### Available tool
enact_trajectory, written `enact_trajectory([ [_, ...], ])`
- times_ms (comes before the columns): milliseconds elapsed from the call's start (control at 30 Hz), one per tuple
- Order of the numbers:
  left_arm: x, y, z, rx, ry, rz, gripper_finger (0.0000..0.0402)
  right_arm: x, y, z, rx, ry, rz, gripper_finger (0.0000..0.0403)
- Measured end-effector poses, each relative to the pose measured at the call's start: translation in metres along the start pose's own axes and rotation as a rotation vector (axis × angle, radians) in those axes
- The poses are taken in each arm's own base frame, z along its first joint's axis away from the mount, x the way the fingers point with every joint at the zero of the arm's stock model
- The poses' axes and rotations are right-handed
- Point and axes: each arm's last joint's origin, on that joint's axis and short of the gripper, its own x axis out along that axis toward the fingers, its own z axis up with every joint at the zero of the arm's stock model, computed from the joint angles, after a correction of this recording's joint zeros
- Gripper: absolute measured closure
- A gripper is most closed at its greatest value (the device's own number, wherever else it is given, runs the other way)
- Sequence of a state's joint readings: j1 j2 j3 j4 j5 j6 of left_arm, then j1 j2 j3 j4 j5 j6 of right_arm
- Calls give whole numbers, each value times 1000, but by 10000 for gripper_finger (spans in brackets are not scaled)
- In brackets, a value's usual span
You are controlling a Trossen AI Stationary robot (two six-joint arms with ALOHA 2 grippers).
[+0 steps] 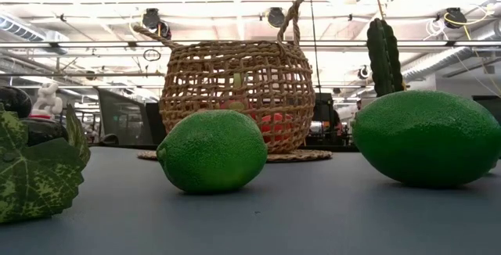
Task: Build produce basket
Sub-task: Put the tomato into the basket
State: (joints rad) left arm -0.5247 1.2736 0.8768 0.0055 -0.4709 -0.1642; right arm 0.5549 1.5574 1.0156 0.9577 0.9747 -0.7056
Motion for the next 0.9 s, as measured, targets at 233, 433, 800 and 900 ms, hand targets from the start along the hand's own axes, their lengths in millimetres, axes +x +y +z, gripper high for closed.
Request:
enact_trajectory([
  [233,0,0,0,32,1,0,311,30,-7,13,-26,123,18,126],
  [433,0,0,0,33,1,0,311,52,-23,21,-84,207,-1,126],
  [800,0,0,0,34,2,0,311,97,-69,19,-38,288,-56,126],
  [900,0,0,0,35,2,0,311,111,-85,14,32,318,0,126],
])
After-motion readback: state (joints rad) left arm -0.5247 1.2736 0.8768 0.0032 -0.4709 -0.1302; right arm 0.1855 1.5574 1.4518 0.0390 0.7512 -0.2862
